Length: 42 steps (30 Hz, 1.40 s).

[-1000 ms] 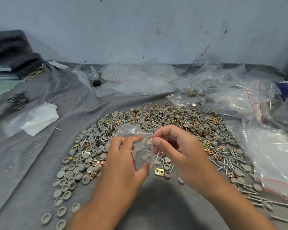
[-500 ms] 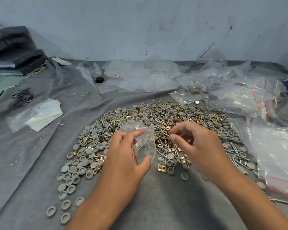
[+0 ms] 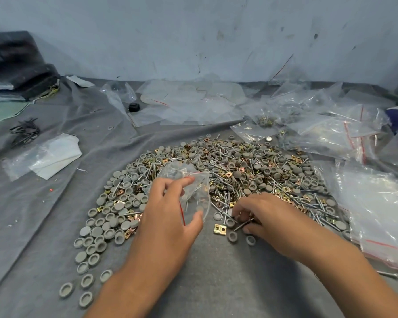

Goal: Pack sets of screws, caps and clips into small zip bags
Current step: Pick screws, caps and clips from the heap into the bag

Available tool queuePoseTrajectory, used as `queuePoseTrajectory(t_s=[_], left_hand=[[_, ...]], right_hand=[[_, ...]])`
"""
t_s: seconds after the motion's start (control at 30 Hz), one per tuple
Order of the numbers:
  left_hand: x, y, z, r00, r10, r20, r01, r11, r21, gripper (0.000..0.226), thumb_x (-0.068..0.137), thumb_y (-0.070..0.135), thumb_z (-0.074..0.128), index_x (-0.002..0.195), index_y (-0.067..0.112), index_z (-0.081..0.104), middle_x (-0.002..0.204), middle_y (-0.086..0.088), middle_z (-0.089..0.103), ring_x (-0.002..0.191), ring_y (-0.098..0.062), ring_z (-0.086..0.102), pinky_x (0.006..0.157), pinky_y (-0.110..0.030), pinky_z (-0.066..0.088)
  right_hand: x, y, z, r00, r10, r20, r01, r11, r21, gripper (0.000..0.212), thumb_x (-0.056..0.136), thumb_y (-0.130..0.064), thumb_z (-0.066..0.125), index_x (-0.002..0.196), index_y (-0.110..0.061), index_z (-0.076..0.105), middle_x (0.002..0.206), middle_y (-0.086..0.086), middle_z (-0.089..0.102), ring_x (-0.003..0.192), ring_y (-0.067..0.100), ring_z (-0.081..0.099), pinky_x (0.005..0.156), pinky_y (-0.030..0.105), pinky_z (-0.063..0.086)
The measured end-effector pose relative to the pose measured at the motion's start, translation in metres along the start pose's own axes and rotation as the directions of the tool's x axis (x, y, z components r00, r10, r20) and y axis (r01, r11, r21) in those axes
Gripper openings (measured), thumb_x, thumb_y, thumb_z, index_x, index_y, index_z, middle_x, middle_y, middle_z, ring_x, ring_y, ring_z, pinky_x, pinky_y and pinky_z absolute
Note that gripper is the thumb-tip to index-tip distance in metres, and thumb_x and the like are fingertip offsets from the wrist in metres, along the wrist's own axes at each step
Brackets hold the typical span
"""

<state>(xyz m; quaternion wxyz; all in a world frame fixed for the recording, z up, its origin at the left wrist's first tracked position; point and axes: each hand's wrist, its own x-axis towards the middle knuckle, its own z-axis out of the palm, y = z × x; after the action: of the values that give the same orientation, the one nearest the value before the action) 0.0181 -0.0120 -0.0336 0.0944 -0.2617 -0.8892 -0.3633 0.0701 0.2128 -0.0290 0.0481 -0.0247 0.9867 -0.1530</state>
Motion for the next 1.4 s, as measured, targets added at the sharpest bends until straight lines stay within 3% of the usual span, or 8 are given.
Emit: queuePoseTrajectory(t_s=[0.23, 0.53, 0.67, 0.77, 0.87, 1.03, 1.23, 1.4], left_hand=[[0.001, 0.0, 0.001, 1.0, -0.014, 0.0, 0.014, 1.0, -0.016, 0.061, 0.086, 0.04, 0.071, 0.14, 0.044, 0.045, 0.108, 0.023, 0.035, 0.098, 0.012, 0.044, 0.072, -0.009, 0.04], [0.0, -0.002, 0.0, 1.0, -0.008, -0.004, 0.008, 1.0, -0.019, 0.061, 0.086, 0.037, 0.073, 0.141, 0.041, 0.046, 0.108, 0.022, 0.036, 0.099, 0.008, 0.046, 0.071, -0.008, 0.039], [0.0, -0.002, 0.001, 1.0, -0.006, 0.012, 0.006, 1.0, -0.01, 0.061, 0.086, 0.039, 0.071, 0.141, 0.041, 0.045, 0.109, 0.02, 0.035, 0.098, 0.012, 0.045, 0.073, -0.009, 0.041], [0.001, -0.001, 0.001, 1.0, -0.002, 0.009, 0.002, 1.0, -0.025, 0.061, 0.085, 0.036, 0.074, 0.141, 0.038, 0.048, 0.108, 0.019, 0.035, 0.096, 0.012, 0.045, 0.075, -0.01, 0.039], [0.001, 0.0, 0.003, 1.0, 0.006, 0.021, -0.005, 0.999, -0.033, 0.06, 0.085, 0.033, 0.075, 0.139, 0.035, 0.051, 0.108, 0.018, 0.034, 0.094, 0.011, 0.046, 0.078, -0.015, 0.04], [0.001, 0.001, 0.005, 1.0, 0.007, 0.027, -0.006, 0.999, -0.032, 0.062, 0.086, 0.035, 0.074, 0.143, 0.036, 0.048, 0.108, 0.019, 0.033, 0.096, 0.01, 0.047, 0.079, -0.018, 0.044], [0.001, -0.002, 0.003, 1.0, 0.0, 0.025, 0.0, 1.0, -0.028, 0.062, 0.085, 0.034, 0.075, 0.142, 0.037, 0.048, 0.108, 0.02, 0.036, 0.097, 0.012, 0.046, 0.075, -0.006, 0.038], [0.001, -0.005, 0.002, 1.0, -0.02, 0.021, 0.021, 0.999, -0.024, 0.064, 0.086, 0.037, 0.074, 0.143, 0.041, 0.044, 0.111, 0.019, 0.037, 0.099, 0.013, 0.043, 0.077, -0.006, 0.037]], right_hand=[[0.007, -0.005, 0.009, 0.991, 0.041, -0.127, -0.034, 0.998, 0.062, 0.014, 0.102, -0.037, 0.053, 0.114, -0.04, 0.061, 0.106, -0.021, 0.052, 0.103, 0.004, 0.047, 0.088, 0.029, 0.047], [0.018, -0.019, 0.029, 0.973, 0.056, -0.223, -0.089, 0.986, -0.143, 0.012, 0.102, -0.045, 0.049, 0.105, -0.037, 0.057, 0.104, -0.016, 0.054, 0.096, 0.01, 0.045, 0.07, 0.027, 0.035], [0.017, -0.02, 0.021, 0.966, 0.144, -0.216, -0.105, 0.978, 0.182, 0.014, 0.104, -0.043, 0.041, 0.093, -0.037, 0.048, 0.094, -0.019, 0.053, 0.089, 0.003, 0.049, 0.074, 0.025, 0.042], [0.013, -0.032, 0.009, 0.939, 0.06, -0.339, 0.101, 0.893, 0.439, 0.009, 0.103, -0.036, 0.047, 0.096, -0.037, 0.053, 0.085, -0.019, 0.061, 0.078, 0.001, 0.056, 0.065, 0.016, 0.042], [0.009, -0.049, 0.005, 0.862, -0.121, -0.493, 0.304, 0.9, 0.312, 0.008, 0.099, -0.025, 0.06, 0.104, -0.026, 0.066, 0.088, -0.024, 0.062, 0.084, -0.004, 0.059, 0.074, 0.01, 0.043], [0.012, -0.052, 0.011, 0.848, -0.176, -0.5, 0.276, 0.952, 0.135, 0.022, 0.091, -0.021, 0.074, 0.113, -0.019, 0.072, 0.104, -0.008, 0.069, 0.094, 0.008, 0.063, 0.083, 0.031, 0.054], [0.011, -0.037, 0.004, 0.791, -0.04, -0.611, 0.262, 0.924, 0.278, 0.02, 0.085, -0.019, 0.077, 0.103, -0.024, 0.072, 0.091, -0.02, 0.067, 0.087, -0.006, 0.063, 0.073, 0.003, 0.044], [0.016, -0.011, 0.011, 0.96, 0.091, -0.265, -0.063, 0.992, 0.112, 0.013, 0.092, -0.037, 0.07, 0.103, -0.042, 0.065, 0.099, -0.023, 0.06, 0.09, -0.002, 0.056, 0.075, 0.017, 0.049]])
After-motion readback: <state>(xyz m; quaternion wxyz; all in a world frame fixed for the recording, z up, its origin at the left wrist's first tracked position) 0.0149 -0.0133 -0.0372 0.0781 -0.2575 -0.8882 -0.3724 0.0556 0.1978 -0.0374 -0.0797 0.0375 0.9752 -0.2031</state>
